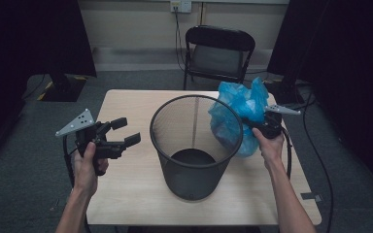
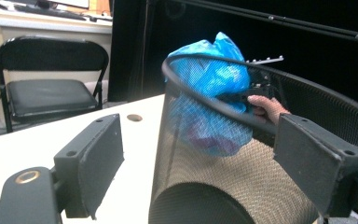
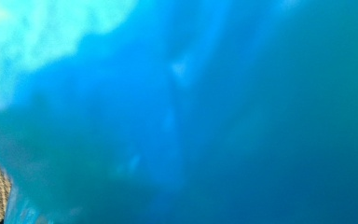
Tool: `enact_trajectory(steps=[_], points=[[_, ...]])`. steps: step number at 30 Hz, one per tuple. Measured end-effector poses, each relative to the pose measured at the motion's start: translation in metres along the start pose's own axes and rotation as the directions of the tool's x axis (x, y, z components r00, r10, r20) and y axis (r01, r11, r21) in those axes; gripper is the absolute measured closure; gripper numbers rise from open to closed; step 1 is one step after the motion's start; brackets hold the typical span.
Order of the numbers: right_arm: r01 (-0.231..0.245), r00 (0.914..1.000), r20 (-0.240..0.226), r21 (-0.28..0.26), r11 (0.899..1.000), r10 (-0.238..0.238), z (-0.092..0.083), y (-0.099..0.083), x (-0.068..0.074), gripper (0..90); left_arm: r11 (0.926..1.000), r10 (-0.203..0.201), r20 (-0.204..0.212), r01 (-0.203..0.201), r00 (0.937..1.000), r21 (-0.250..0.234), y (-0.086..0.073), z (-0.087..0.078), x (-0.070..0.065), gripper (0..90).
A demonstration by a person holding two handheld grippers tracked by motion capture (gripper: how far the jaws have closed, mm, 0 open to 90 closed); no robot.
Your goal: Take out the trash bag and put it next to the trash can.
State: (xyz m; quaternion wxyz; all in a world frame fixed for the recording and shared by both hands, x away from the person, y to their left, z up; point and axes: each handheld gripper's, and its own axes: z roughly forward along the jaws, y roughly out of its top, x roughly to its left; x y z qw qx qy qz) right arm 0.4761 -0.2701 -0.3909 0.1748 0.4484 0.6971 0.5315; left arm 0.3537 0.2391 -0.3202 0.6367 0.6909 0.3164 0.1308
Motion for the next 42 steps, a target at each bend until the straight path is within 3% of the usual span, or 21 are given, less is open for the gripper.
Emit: enact_trajectory(steps=[5,9,13,15,19,21,23,25,28,29,32,35,37,39,42], points=[[-0.006,0.9999,0.012,0.031,1.000,0.006,0.007,-0.011,-0.003,82.0,0.9978,-0.015,-0.034,0.017,0.9993,0.064,-0.025,0.002,0.012,15.3],[-0.006,0.9999,0.012,0.021,1.000,0.006,0.009,-0.007,-0.006,81.4,0.9914,-0.023,-0.049,0.029,0.9985,0.128,-0.052,0.010,0.022,15.4],[-0.001,1.0000,0.007,0.001,1.000,0.001,0.012,0.003,-0.007,80.1,0.9757,-0.060,-0.095,0.078,0.9937,0.205,-0.087,0.020,0.037,15.3],[0.000,1.0000,0.002,0.022,1.000,0.000,0.019,-0.001,-0.007,77.4,0.9632,-0.079,-0.138,0.112,0.9872,0.244,-0.104,0.024,0.042,15.4],[-0.009,0.9998,0.019,0.066,0.998,0.008,0.036,-0.015,-0.007,74.3,0.9349,-0.059,-0.178,0.117,0.9822,0.335,-0.126,0.030,0.042,15.6],[-0.018,0.9997,0.016,0.064,0.998,0.017,0.043,-0.018,-0.005,76.7,0.9181,-0.050,-0.176,0.115,0.9831,0.379,-0.135,0.032,0.038,15.6],[-0.015,0.9997,0.023,0.075,0.997,0.013,0.048,-0.020,-0.002,79.9,0.9111,-0.031,-0.178,0.101,0.9836,0.400,-0.145,0.031,0.032,15.7],[-0.012,0.9997,0.022,0.074,0.997,0.010,0.052,-0.020,0.000,80.4,0.8978,-0.036,-0.175,0.109,0.9838,0.427,-0.156,0.031,0.027,15.8],[-0.022,0.9996,0.017,0.064,0.998,0.021,0.057,-0.017,0.000,79.3,0.8597,-0.015,-0.156,0.092,0.9877,0.502,-0.168,0.036,0.023,15.7],[-0.022,0.9997,0.014,0.051,0.998,0.021,0.057,-0.014,0.000,78.4,0.8535,0.001,-0.159,0.082,0.9873,0.515,-0.170,0.038,0.022,15.7],[-0.032,0.9995,0.000,0.017,0.999,0.032,0.055,-0.007,0.002,67.9,0.8595,0.042,-0.191,0.062,0.9807,0.507,-0.172,0.041,0.021,15.5],[-0.041,0.9989,0.027,0.065,0.997,0.040,0.058,-0.008,0.001,48.4,0.8621,0.101,-0.223,0.026,0.9696,0.506,-0.174,0.043,0.023,15.4],[-0.072,0.9971,0.028,0.064,0.995,0.070,0.056,-0.010,0.000,37.7,0.8642,0.118,-0.238,0.018,0.9640,0.503,-0.175,0.044,0.022,15.2],[-0.103,0.9946,0.013,0.051,0.993,0.103,0.051,-0.012,-0.002,32.1,0.8584,0.138,-0.239,0.004,0.9612,0.513,-0.176,0.045,0.020,15.1],[-0.127,0.9918,-0.008,0.039,0.991,0.127,0.041,-0.012,-0.002,22.7,0.8440,0.177,-0.238,-0.023,0.9549,0.536,-0.176,0.048,0.017,13.7]])
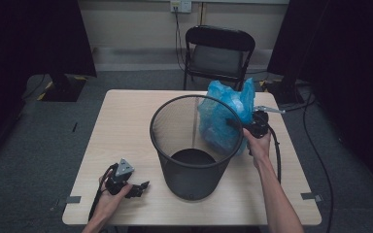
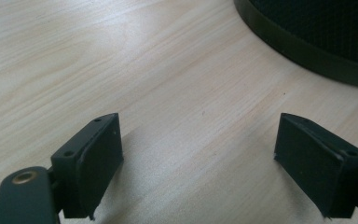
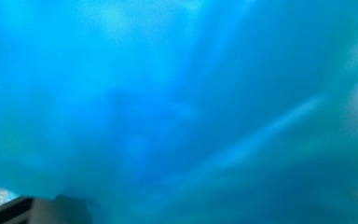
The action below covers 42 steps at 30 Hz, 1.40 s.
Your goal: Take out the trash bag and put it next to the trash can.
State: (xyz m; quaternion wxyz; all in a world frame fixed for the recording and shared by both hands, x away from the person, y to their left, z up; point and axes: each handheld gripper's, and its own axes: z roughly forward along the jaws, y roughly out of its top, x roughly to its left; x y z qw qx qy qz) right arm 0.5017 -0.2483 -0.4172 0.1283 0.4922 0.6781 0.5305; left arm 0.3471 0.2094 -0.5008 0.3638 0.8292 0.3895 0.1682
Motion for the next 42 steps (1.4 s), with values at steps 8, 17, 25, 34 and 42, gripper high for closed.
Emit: enact_trajectory(steps=[8,17,25,34,42], points=[[-0.007,0.9997,-0.024,-0.067,0.998,0.005,-0.037,0.012,0.006,16.3,1.0000,0.002,-0.001,-0.002,1.0000,0.005,0.001,0.001,-0.001,11.5],[0.030,0.9995,-0.005,-0.068,0.997,-0.030,-0.064,0.005,0.014,18.6,1.0000,0.003,0.000,-0.003,1.0000,0.005,0.001,0.001,-0.001,10.4],[0.046,0.9990,0.001,-0.056,0.997,-0.046,-0.087,-0.014,0.012,16.6,1.0000,0.000,0.000,0.000,1.0000,0.005,0.001,0.001,-0.001,10.2],[0.072,0.9968,-0.032,-0.040,0.997,-0.073,-0.115,-0.035,0.019,16.2,0.9999,0.005,0.000,-0.005,1.0000,0.010,0.001,0.001,-0.002,9.0],[0.103,0.9944,-0.024,-0.006,0.995,-0.103,-0.111,-0.048,0.019,75.9,0.9999,0.005,0.005,-0.005,1.0000,0.015,0.002,0.002,-0.002,7.3]])
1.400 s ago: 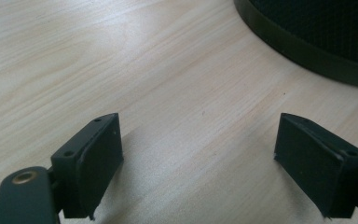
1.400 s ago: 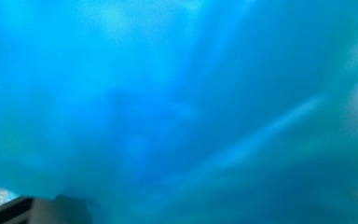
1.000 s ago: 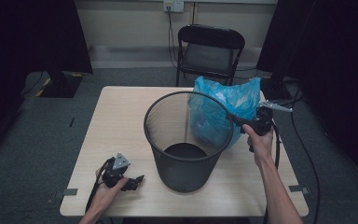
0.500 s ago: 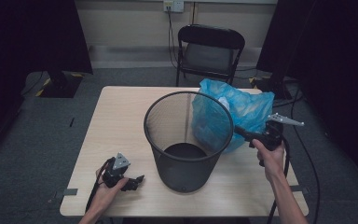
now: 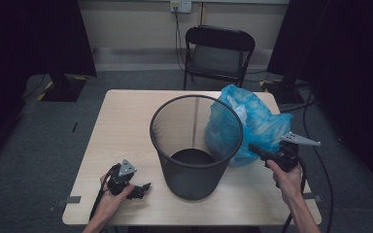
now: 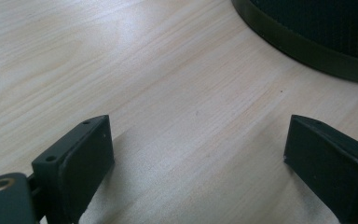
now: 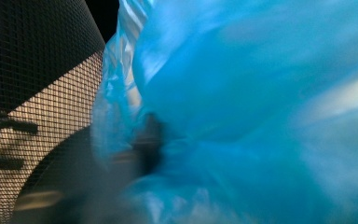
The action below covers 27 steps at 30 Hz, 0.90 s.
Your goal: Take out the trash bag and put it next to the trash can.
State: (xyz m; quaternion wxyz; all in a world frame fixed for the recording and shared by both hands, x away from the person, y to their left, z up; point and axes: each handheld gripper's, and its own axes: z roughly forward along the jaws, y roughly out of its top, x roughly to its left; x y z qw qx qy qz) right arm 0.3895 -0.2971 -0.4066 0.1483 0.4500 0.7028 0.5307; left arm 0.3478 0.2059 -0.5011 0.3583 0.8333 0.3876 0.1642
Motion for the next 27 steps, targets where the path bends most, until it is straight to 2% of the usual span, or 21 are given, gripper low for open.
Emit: enact_trajectory(steps=[1,3,5,8,9,10,12,13,14,15,16,17,19,22,25,27], points=[[-0.002,1.0000,-0.004,-0.002,1.000,0.002,0.004,0.002,-0.001,84.1,1.0000,-0.005,0.003,0.005,1.0000,-0.001,0.000,0.000,0.000,7.1],[0.006,1.0000,-0.008,-0.008,1.000,-0.006,0.017,0.011,-0.001,89.7,1.0000,-0.004,0.003,0.004,1.0000,0.000,0.000,0.000,0.000,6.7],[0.000,0.9997,-0.025,-0.012,1.000,-0.001,0.030,0.022,-0.001,90.0,1.0000,-0.004,0.003,0.004,1.0000,0.000,0.000,0.000,0.000,6.7],[0.017,0.9991,-0.038,-0.042,0.999,-0.019,0.054,0.048,0.006,90.0,1.0000,-0.004,0.004,0.004,1.0000,0.000,0.000,0.000,0.000,6.7],[0.033,0.9990,-0.029,-0.049,0.998,-0.035,0.061,0.057,0.010,90.0,1.0000,-0.004,0.004,0.004,1.0000,0.000,0.000,0.000,0.000,6.7],[0.037,0.9984,-0.040,-0.077,0.996,-0.040,0.072,0.074,0.016,90.0,1.0000,-0.004,0.004,0.004,1.0000,0.000,0.000,0.000,0.000,6.6],[0.054,0.9977,-0.034,-0.111,0.992,-0.058,0.080,0.086,0.021,90.0,1.0000,-0.003,0.002,0.003,1.0000,0.001,0.000,0.000,0.000,6.6],[0.043,0.9981,-0.038,-0.123,0.991,-0.048,0.084,0.091,0.021,90.0,1.0000,-0.003,0.002,0.003,1.0000,0.000,0.000,0.000,0.000,6.6],[0.037,0.9981,-0.044,-0.129,0.991,-0.043,0.088,0.093,0.021,90.0,1.0000,-0.003,0.002,0.003,1.0000,0.001,0.000,0.000,0.000,6.6],[0.043,0.9984,-0.033,-0.111,0.993,-0.047,0.092,0.093,0.022,89.5,1.0000,-0.003,0.003,0.003,1.0000,0.000,0.000,0.000,0.000,6.6],[0.059,0.9982,0.003,-0.083,0.995,-0.059,0.096,0.090,0.022,81.5,1.0000,-0.003,0.004,0.003,1.0000,0.001,0.000,0.000,0.000,6.6],[0.055,0.9984,0.019,-0.063,0.996,-0.054,0.098,0.086,0.020,72.7,1.0000,-0.002,0.005,0.002,1.0000,0.001,0.000,0.000,0.000,6.6],[0.022,0.9997,0.007,-0.063,0.998,-0.022,0.094,0.078,0.016,56.5,1.0000,-0.001,0.006,0.001,1.0000,0.001,0.000,0.000,0.000,6.7],[-0.004,1.0000,-0.003,-0.064,0.998,0.004,0.081,0.069,0.015,40.9,1.0000,-0.001,0.006,0.001,1.0000,0.001,0.000,0.000,0.000,6.5],[-0.017,0.9990,-0.041,-0.060,0.998,0.015,0.062,0.064,0.017,31.5,1.0000,-0.001,0.006,0.001,1.0000,0.001,0.000,0.000,0.000,6.5],[-0.042,0.9964,-0.076,-0.082,0.996,0.036,0.048,0.061,0.019,28.8,1.0000,-0.001,0.005,0.001,1.0000,0.001,0.000,0.000,0.000,6.5]])
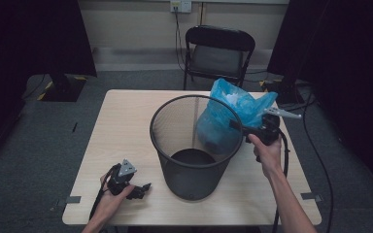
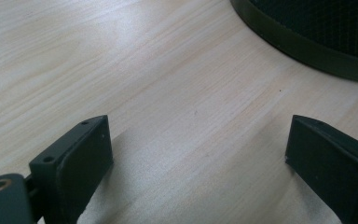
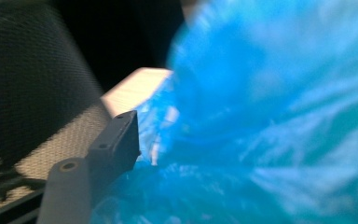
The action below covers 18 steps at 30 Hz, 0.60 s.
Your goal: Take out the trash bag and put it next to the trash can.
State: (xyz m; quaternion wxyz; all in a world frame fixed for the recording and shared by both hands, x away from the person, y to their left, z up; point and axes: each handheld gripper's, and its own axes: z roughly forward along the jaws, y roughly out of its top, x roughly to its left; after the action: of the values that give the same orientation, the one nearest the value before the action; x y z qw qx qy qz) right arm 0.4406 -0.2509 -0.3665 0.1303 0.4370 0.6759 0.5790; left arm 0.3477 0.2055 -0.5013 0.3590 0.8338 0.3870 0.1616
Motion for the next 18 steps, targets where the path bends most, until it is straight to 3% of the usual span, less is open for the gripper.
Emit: enact_trajectory(steps=[6,8,10,12,15,18], points=[[-0.011,0.9989,-0.045,-0.003,1.000,0.011,-0.032,-0.009,0.003,21.6,1.0000,0.000,0.000,0.000,1.0000,0.000,0.000,0.000,0.000,6.5],[-0.039,0.9990,0.019,-0.074,0.996,0.040,-0.041,-0.014,0.003,24.0,1.0000,0.001,-0.001,-0.001,1.0000,-0.001,0.000,0.000,0.000,6.4],[-0.086,0.9953,0.036,-0.099,0.991,0.090,-0.044,-0.016,-0.001,24.0,1.0000,0.004,-0.002,-0.004,1.0000,0.000,0.000,0.000,0.000,6.3],[-0.096,0.9862,0.121,-0.146,0.985,0.114,-0.044,-0.016,-0.005,27.4,1.0000,0.001,-0.001,-0.001,1.0000,0.000,0.000,0.000,0.000,6.3],[-0.147,0.9851,0.063,-0.167,0.975,0.160,-0.041,-0.011,-0.010,26.2,1.0000,0.000,0.000,0.000,1.0000,-0.001,0.000,0.000,0.000,6.3],[-0.145,0.9887,0.015,-0.151,0.978,0.149,-0.040,-0.010,-0.006,21.7,1.0000,0.001,-0.001,-0.001,1.0000,-0.001,0.000,0.000,0.000,6.3]])
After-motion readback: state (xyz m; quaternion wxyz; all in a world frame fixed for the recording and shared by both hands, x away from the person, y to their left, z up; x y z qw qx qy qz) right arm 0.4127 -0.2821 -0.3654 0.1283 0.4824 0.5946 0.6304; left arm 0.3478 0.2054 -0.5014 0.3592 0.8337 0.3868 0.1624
